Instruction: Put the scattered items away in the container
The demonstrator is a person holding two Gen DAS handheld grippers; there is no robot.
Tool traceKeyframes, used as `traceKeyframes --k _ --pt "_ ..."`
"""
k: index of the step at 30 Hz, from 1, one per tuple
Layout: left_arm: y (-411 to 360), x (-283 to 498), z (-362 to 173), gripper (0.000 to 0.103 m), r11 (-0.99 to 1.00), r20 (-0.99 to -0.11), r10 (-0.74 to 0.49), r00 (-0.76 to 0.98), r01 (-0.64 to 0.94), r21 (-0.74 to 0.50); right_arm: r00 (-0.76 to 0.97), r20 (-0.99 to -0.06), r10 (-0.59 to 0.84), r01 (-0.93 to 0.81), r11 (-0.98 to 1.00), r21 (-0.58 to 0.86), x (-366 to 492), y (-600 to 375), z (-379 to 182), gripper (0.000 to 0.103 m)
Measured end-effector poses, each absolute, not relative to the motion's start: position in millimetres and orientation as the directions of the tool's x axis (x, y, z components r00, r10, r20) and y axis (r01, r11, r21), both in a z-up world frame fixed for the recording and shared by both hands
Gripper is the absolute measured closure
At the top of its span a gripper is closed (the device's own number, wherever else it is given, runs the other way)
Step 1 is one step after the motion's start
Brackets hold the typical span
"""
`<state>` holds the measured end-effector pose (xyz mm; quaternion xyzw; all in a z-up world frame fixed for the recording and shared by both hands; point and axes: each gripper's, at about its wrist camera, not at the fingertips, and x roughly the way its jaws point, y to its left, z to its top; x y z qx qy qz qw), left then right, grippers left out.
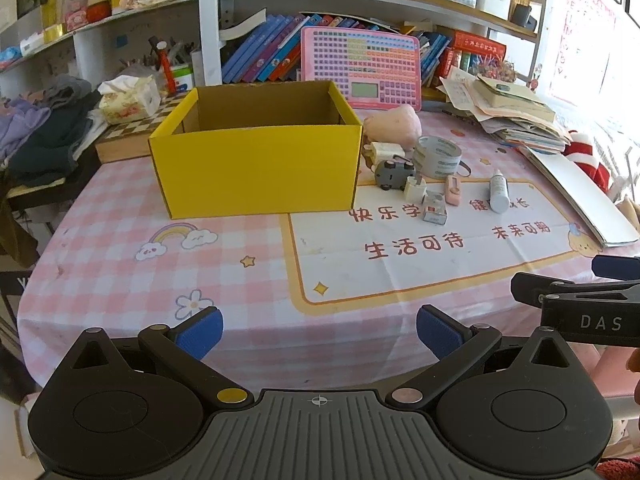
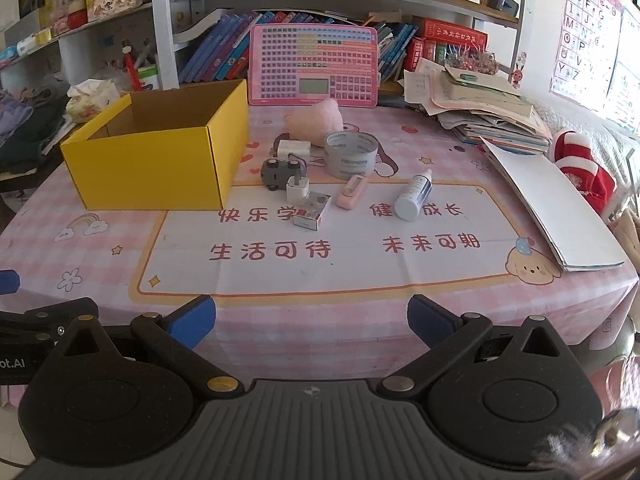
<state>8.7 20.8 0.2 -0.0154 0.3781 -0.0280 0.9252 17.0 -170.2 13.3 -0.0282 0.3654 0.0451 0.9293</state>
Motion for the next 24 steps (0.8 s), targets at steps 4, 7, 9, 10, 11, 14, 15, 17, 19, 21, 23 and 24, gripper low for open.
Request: traceKeyframes --k 4,7,9,10,11,14,15,17,19,21,23,24 --pt "23 6 0 0.0 0.998 -0.7 -0.058 0.712 0.032 -0.051 0.727 -0.683 0.066 -0.109 0.994 -0.02 16 -170 13 0.0" --pt "24 4 0 0.0 0.998 -0.697 -0.057 0.715 0.03 -0.051 0.727 -0.684 0.066 -0.106 0.994 -0.017 14 -170 13 0.0" --pt "23 3 1 0.0 0.998 -0.693 -0.058 0.718 0.032 -0.051 0.728 -0.683 0.059 -0.093 0.996 -0.013 13 -171 13 0.0" --pt "22 3 2 0.0 0.998 -0.689 -0.06 0.722 0.035 -0.05 0.729 -0.682 0.055 -0.085 0.996 -0.01 13 -172 14 0.0" --pt "21 2 4 0.0 0.998 -0.681 -0.065 0.73 0.043 -0.049 0.732 -0.679 0.049 -0.075 0.997 -0.008 12 -174 15 0.0" --pt "17 1 7 0.001 0.997 -0.657 -0.081 0.749 0.068 -0.044 0.743 -0.668 0.042 -0.056 0.998 0.0 12 -179 17 0.002" --pt "15 1 8 0.001 0.996 -0.65 -0.085 0.755 0.076 -0.042 0.745 -0.666 0.039 -0.053 0.999 -0.001 12 -180 17 0.002" --pt "12 3 9 0.001 0.995 -0.642 -0.097 0.76 0.089 -0.045 0.746 -0.664 0.038 -0.051 0.999 0.0 13 -183 17 0.003" --pt "9 6 10 0.001 0.994 -0.64 -0.108 0.761 0.101 -0.047 0.748 -0.662 0.037 -0.048 0.999 0.002 15 -185 17 0.005" --pt "6 9 9 0.002 0.993 -0.639 -0.117 0.76 0.112 -0.05 0.749 -0.662 0.033 -0.04 0.999 0.004 18 -189 17 0.006" --pt "3 13 7 0.004 0.991 -0.64 -0.129 0.757 0.124 -0.053 0.749 -0.662 0.03 -0.034 0.999 0.007 22 -192 17 0.007" --pt "1 15 6 0.005 0.99 -0.641 -0.134 0.756 0.129 -0.055 0.748 -0.663 0.028 -0.03 1.0 0.009 24 -194 16 0.009"
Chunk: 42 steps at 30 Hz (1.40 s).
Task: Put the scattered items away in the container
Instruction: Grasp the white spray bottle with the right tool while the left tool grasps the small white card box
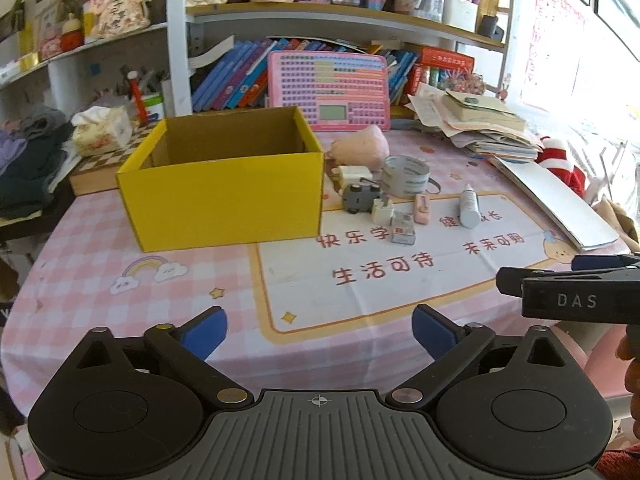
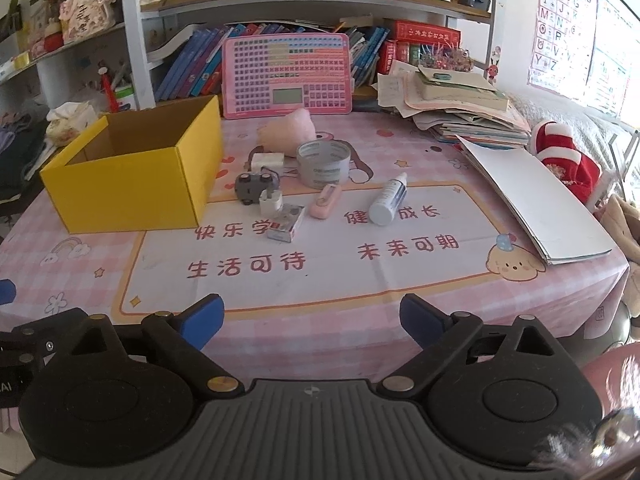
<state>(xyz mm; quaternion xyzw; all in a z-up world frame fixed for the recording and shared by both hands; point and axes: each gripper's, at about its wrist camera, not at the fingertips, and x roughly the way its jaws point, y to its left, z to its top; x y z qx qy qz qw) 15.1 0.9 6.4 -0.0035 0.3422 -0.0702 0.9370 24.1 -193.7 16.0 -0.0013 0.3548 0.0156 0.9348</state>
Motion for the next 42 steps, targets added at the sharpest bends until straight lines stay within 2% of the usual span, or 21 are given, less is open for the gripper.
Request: traceKeyframes --k 8,13,19,21,25,42 --pt "-21 37 5 0.006 0.98 -0.636 -0.167 0.754 0.195 -0.026 0.739 -0.674 0.007 0.004 1.0 0.015 49 -208 13 0.02" --pt "-39 59 1 0.011 0.967 -0.646 -0.212 0.733 0.254 -0.029 0.727 -0.686 -0.012 0.021 1.0 0.004 67 -219 10 0.021" --pt "-61 92 -2 0.017 0.951 -0.649 -0.251 0.718 0.309 -0.026 0.718 -0.695 -0.039 0.056 0.998 0.002 97 -236 6 0.022" --pt "-67 104 -4 0.024 0.948 -0.655 -0.257 0.711 0.316 -0.029 0.714 -0.698 -0.046 0.064 0.998 0.0 108 -241 5 0.024" --pt "-79 126 -10 0.032 0.941 -0.679 -0.27 0.683 0.337 -0.035 0.702 -0.711 -0.049 0.068 0.998 -0.003 129 -250 1 0.027" --pt "-112 200 -33 0.032 0.939 -0.771 -0.239 0.59 0.343 -0.029 0.628 -0.778 -0.023 0.054 0.998 0.015 209 -274 -26 0.028"
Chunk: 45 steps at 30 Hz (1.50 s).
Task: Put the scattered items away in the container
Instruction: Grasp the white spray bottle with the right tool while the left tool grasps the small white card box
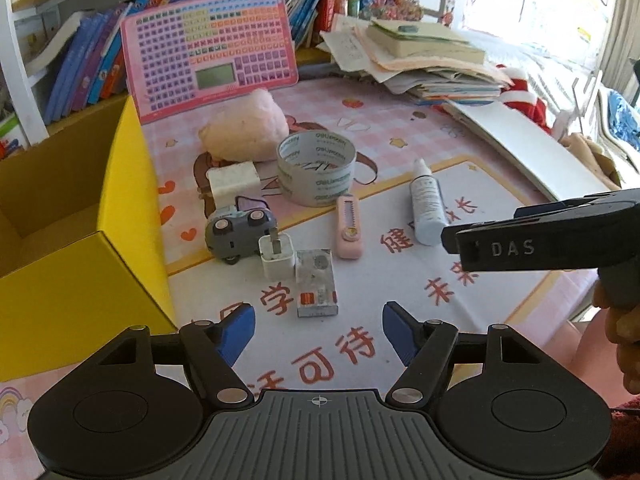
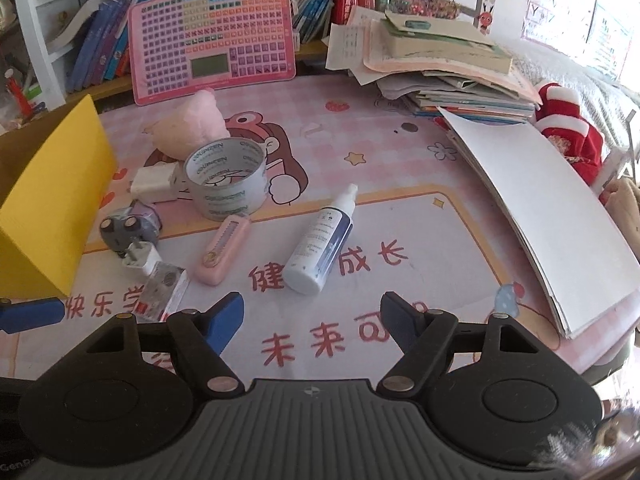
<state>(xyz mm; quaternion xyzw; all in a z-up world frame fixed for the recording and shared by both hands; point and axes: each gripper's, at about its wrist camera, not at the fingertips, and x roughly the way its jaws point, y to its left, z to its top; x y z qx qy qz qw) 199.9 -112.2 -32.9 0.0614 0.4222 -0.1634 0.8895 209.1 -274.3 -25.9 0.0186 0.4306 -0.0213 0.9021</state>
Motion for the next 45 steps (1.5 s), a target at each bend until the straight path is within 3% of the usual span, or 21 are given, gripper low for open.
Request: traceKeyframes --k 8,14,23,34,37,39,41,45 --pt "-124 228 -51 0.034 0.951 -0.815 -0.191 0.547 0.31 -0.015 0.594 -0.804 -0.008 0.046 0.999 0.024 248 -286 -42 0.029" --pt "-127 244 -60 0.044 0.961 -0.846 -0.164 0.507 0.277 -0.02 0.584 -0.811 0.005 0.041 0.999 0.036 270 -291 -49 0.034" --pt "-134 265 -69 0.066 0.966 -0.871 -0.16 0.465 0.254 -0.042 0.566 -0.824 -0.006 0.099 0.993 0.06 293 -304 -61 0.041" --pt "-141 273 -70 0.067 0.961 -0.874 -0.134 0.467 0.277 0.0 0.542 -0.84 0.025 0.081 0.993 0.082 301 -306 -72 0.044" --pt "-143 273 -71 0.067 0.961 -0.875 -0.125 0.468 0.277 0.011 0.538 -0.842 0.032 0.06 0.995 0.076 300 -303 -75 0.05" --pt "-144 274 -71 0.069 0.962 -0.875 -0.121 0.469 0.274 0.014 0.547 -0.836 0.038 0.042 0.996 0.073 301 -301 -74 0.064" --pt "-145 274 -71 0.075 0.962 -0.876 -0.123 0.467 0.272 0.009 0.551 -0.834 0.043 0.033 0.997 0.072 301 -302 -74 0.066" --pt "-144 272 -67 0.075 0.967 -0.881 -0.139 0.453 0.255 -0.021 0.55 -0.831 0.086 0.027 0.992 0.121 298 -310 -71 0.07"
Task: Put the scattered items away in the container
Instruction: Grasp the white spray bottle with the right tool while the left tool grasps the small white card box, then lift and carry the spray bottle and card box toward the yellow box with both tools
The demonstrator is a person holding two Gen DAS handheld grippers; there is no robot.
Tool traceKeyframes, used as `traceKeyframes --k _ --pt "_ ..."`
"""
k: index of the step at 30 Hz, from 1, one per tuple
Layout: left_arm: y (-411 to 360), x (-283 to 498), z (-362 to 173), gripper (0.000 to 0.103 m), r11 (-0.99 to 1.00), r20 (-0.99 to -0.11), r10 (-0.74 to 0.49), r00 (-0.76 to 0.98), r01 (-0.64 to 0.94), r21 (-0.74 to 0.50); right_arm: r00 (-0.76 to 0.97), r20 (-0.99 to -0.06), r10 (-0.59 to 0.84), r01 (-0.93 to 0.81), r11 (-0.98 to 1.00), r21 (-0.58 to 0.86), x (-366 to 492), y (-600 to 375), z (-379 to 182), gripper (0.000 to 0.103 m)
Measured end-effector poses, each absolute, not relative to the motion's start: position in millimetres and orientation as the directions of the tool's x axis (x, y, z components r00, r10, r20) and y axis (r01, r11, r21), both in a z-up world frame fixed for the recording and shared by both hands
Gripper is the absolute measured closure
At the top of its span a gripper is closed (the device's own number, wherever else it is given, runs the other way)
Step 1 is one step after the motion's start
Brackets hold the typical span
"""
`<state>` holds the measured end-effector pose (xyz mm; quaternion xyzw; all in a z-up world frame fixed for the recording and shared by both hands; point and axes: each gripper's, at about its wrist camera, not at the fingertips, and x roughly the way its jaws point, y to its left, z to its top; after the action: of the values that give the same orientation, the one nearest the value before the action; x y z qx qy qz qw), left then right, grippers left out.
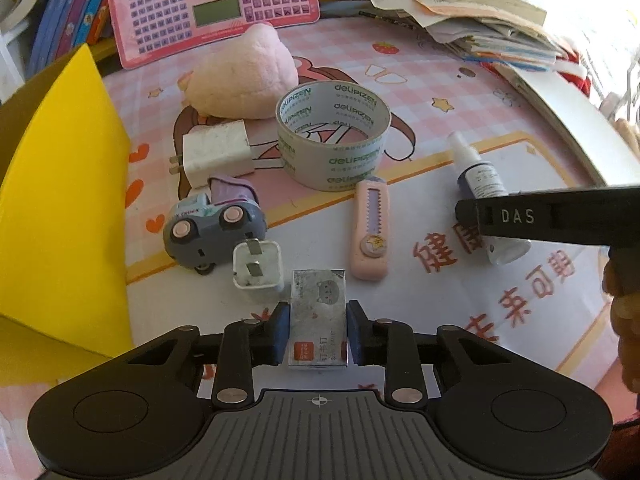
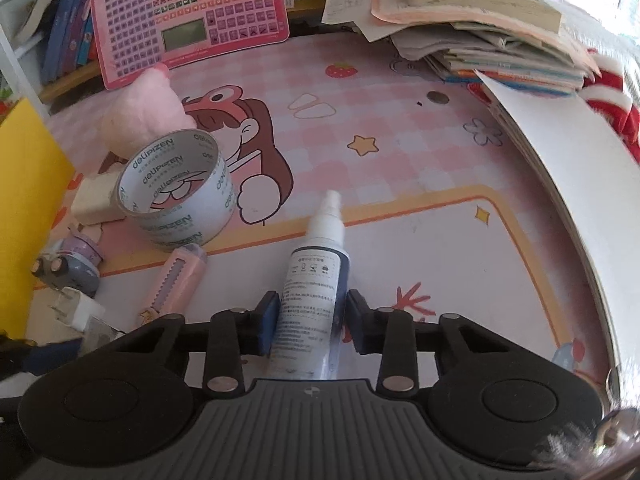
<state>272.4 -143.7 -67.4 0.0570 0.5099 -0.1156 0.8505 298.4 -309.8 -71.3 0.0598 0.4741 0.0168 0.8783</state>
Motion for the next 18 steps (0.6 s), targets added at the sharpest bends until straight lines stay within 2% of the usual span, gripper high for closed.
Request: traceKeyframes --k 18 --pt "-141 248 -44 0.075 0.966 -0.845 -0.174 0.506 0.255 -0.047 0.562 -0.803 0.198 0.028 0.966 0.257 271 -319 -62 0.072"
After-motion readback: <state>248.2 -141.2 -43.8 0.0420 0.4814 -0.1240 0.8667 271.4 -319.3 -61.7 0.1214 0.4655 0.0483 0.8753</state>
